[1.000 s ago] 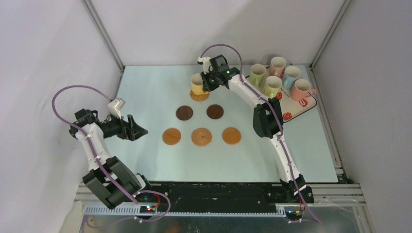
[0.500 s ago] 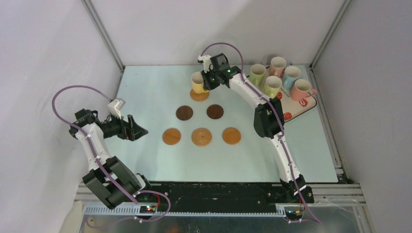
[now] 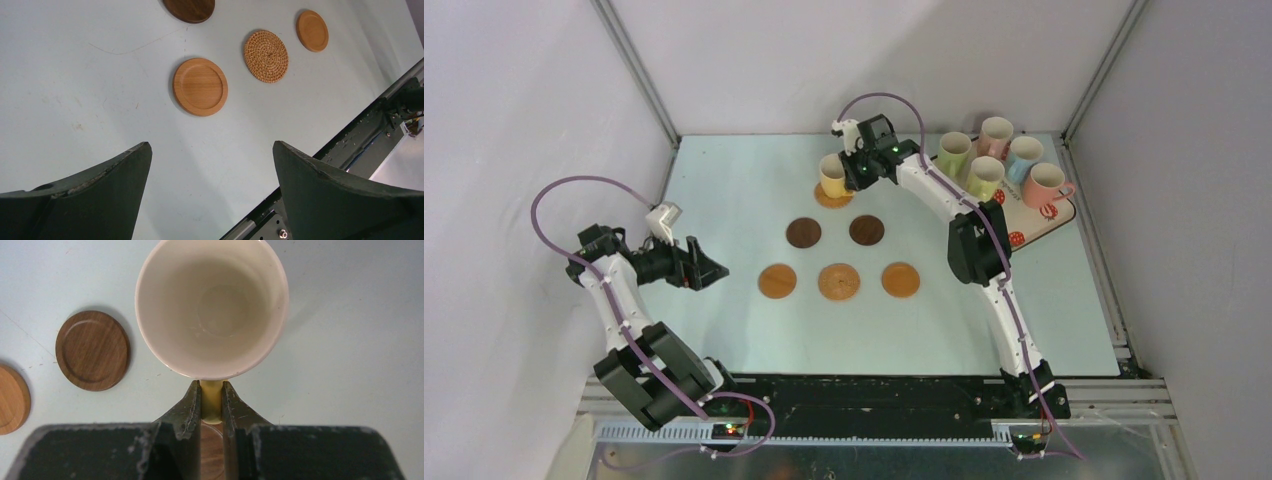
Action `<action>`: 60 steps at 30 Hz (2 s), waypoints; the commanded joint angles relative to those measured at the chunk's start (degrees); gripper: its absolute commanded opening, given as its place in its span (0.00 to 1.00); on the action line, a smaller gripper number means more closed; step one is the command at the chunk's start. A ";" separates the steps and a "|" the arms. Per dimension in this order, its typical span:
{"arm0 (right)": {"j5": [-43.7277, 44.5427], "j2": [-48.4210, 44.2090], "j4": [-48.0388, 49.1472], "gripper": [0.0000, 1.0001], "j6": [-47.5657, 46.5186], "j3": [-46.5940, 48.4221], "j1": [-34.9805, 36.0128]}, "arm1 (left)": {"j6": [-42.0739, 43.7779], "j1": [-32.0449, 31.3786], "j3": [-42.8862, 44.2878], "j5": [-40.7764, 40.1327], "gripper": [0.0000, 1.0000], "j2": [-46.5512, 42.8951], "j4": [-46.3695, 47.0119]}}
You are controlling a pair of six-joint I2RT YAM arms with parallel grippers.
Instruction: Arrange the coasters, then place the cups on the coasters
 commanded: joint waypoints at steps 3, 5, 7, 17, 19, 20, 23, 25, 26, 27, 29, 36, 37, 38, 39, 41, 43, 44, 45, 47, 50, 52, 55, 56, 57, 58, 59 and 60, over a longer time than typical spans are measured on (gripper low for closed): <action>-0.52 -5.85 4.97 0.00 -0.67 0.13 0.46 | 1.55 0.59 0.18 1.89 0.98 -0.19 -0.59; -0.34 -5.73 4.93 0.00 -0.83 0.18 0.58 | 1.57 0.58 0.19 1.92 0.98 -0.20 -0.64; -0.12 -5.60 4.87 0.00 -1.10 0.14 0.73 | 1.58 0.60 0.17 1.96 0.98 -0.37 -0.63; 2.09 -5.87 5.18 0.27 -1.92 0.34 1.00 | 1.74 0.61 0.30 2.07 0.98 -0.15 -0.84; 2.23 -5.89 5.19 0.30 -1.91 0.60 0.99 | 1.73 0.60 0.28 2.12 0.98 -0.17 -0.80; 2.30 -5.89 5.21 0.31 -2.00 0.80 1.01 | 1.75 0.59 0.28 2.12 0.98 -0.22 -0.80; 2.56 -5.81 5.20 0.35 -2.03 1.03 1.10 | 1.71 0.55 0.29 2.06 0.98 -0.28 -0.91; 2.81 -5.81 5.24 0.38 -2.07 1.13 1.12 | 1.68 0.61 0.28 2.04 0.98 -0.32 -0.88; 3.21 -5.76 5.28 0.42 -2.09 1.16 1.17 | 1.78 0.61 0.28 2.08 0.98 -0.32 -0.95; 3.36 -5.85 5.16 0.46 -2.22 1.25 1.16 | 1.78 0.59 0.28 2.10 0.98 -0.32 -1.00; 4.32 -6.51 4.93 0.67 -2.45 1.24 0.98 | 1.80 0.61 0.30 2.19 0.98 -0.32 -0.99; 0.83 -15.35 0.70 0.99 -1.47 -1.96 -3.42 | 2.47 0.54 0.58 2.57 0.98 -0.11 -1.95; 0.64 -16.68 -0.25 0.99 -1.49 -2.85 -4.84 | 2.90 0.59 0.73 2.70 0.98 -0.07 -2.16; 0.51 -19.59 -0.68 0.99 -1.46 -5.14 -6.30 | 3.12 0.54 0.81 2.84 0.98 0.00 -2.74; 0.65 -21.00 -1.56 0.99 -1.44 -6.41 -7.04 | 3.61 0.58 0.91 3.01 0.98 0.02 -3.17; 1.36 -25.66 -2.31 0.99 -1.07 -10.87 -9.94 | 3.65 0.61 1.01 3.07 0.98 0.07 -3.33; 1.96 -30.34 -2.08 0.99 -0.05 -16.15 -13.86 | 3.66 0.55 1.06 2.98 0.98 0.24 -3.34; 2.40 -33.36 -1.86 0.99 0.73 -19.91 -16.66 | 3.67 0.60 1.11 2.99 0.98 0.37 -3.34; 2.78 -34.74 -1.22 1.00 1.06 -21.67 -18.24 | 3.68 0.61 1.16 3.02 0.98 0.42 -3.52; 3.92 -38.43 0.53 1.00 2.12 -27.69 -22.76 | 3.68 0.61 1.31 3.17 0.98 0.53 -3.84; 7.37 -42.66 4.93 0.98 3.43 -36.73 -28.49 | 4.77 0.53 1.37 3.38 0.98 0.28 -4.72; 10.36 -43.69 8.39 0.98 3.99 -41.32 -30.14 | 4.97 0.59 1.23 3.55 0.98 0.06 -4.78; 11.82 -43.47 12.41 0.97 6.35 -46.17 -30.85 | 5.04 0.57 0.72 3.58 0.98 -0.06 -4.56; 11.98 -43.09 13.47 0.97 6.86 -46.53 -30.88 | 5.10 0.56 0.63 3.56 0.98 0.05 -4.52; 12.18 -42.17 13.82 0.97 7.68 -46.80 -31.68 | 5.23 0.54 0.47 3.60 0.98 0.19 -4.60; 12.24 -41.69 14.17 0.97 7.92 -46.75 -32.16 | 5.45 0.55 0.37 3.51 0.98 0.20 -4.63; 12.38 -40.68 14.26 0.97 8.87 -46.59 -32.62 | 5.62 0.54 0.19 3.43 0.98 0.29 -4.65; 12.47 -40.24 14.46 0.96 9.48 -46.52 -32.72 | 5.80 0.57 0.10 3.38 0.98 0.29 -4.72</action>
